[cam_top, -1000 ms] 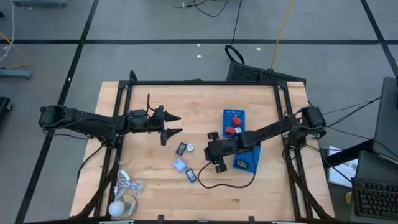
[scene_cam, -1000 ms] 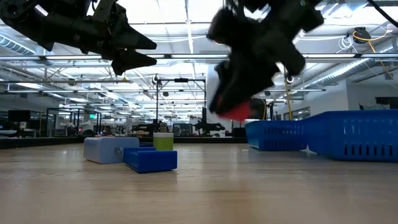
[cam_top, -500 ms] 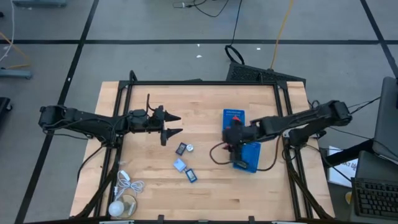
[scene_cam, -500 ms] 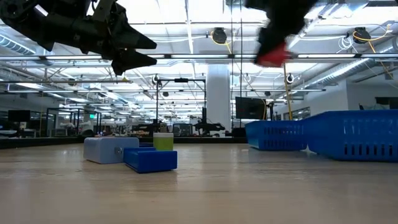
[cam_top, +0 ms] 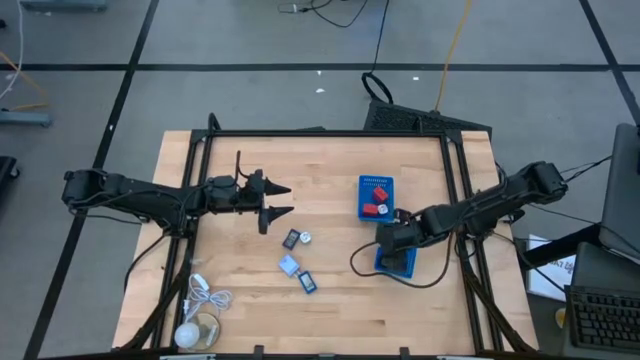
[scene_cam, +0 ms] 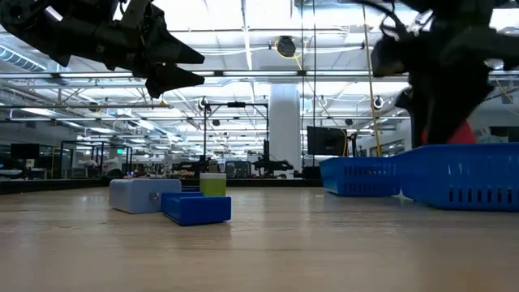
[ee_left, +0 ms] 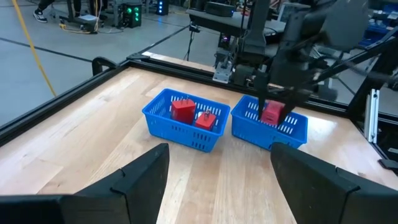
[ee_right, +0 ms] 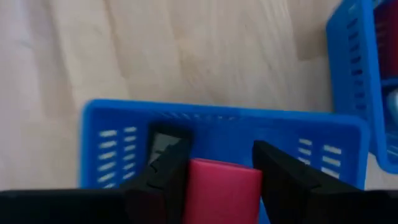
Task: Pick & Place Office items
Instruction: Put the pink charger adapter into the top blue bin
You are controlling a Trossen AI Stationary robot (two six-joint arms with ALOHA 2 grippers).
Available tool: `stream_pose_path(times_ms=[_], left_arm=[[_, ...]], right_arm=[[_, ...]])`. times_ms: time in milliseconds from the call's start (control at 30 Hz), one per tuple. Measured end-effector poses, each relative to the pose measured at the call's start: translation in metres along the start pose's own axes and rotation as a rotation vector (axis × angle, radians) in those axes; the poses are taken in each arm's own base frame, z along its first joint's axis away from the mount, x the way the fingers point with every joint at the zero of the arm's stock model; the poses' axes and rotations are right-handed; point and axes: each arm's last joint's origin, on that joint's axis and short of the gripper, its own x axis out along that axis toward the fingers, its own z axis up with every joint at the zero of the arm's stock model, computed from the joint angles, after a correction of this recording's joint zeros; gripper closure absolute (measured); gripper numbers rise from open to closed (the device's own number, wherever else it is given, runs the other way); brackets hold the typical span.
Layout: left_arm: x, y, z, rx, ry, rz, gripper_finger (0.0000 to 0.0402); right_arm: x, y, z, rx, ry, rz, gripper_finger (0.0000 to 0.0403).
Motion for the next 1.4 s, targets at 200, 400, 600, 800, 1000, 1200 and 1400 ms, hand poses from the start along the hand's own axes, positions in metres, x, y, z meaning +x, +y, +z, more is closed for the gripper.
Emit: stream_pose_path(times_ms=[200, 400, 600, 800, 1000, 1200, 1400], left_arm=[[0.000, 0.000, 0.000, 0.000, 0.000, 0.000, 0.0117], [0.000, 0.000, 0.000, 0.000, 0.000, 0.000, 0.0117], [0.000, 0.000, 0.000, 0.000, 0.000, 0.000, 0.0117], [0.000, 0.000, 0.000, 0.000, 0.000, 0.000, 0.0117], [0.000, 0.000, 0.000, 0.000, 0.000, 0.000, 0.0117], [0.000, 0.000, 0.000, 0.000, 0.000, 0.000, 0.0117], [0.000, 0.000, 0.000, 0.000, 0.000, 0.000, 0.0117]], right_arm=[[0.017, -0.006, -0.007, -0.003, -0.076, -0.021, 0.0254], [0.021, -0.004, -0.003, -0.044, -0.160, 0.016, 0.0254], [0.020, -0.001, 0.003, -0.078, -0.226, 0.042, 0.0254], [0.017, 0.000, 0.004, -0.066, -0.230, 0.051, 0.0254], [-0.005, -0.001, 0.013, -0.075, -0.322, 0.081, 0.0254], [-0.032, -0.016, 0.020, -0.074, -0.489, -0.060, 0.0254], [-0.040, -0.042, 0.027, -0.122, -0.532, -0.271, 0.0254]])
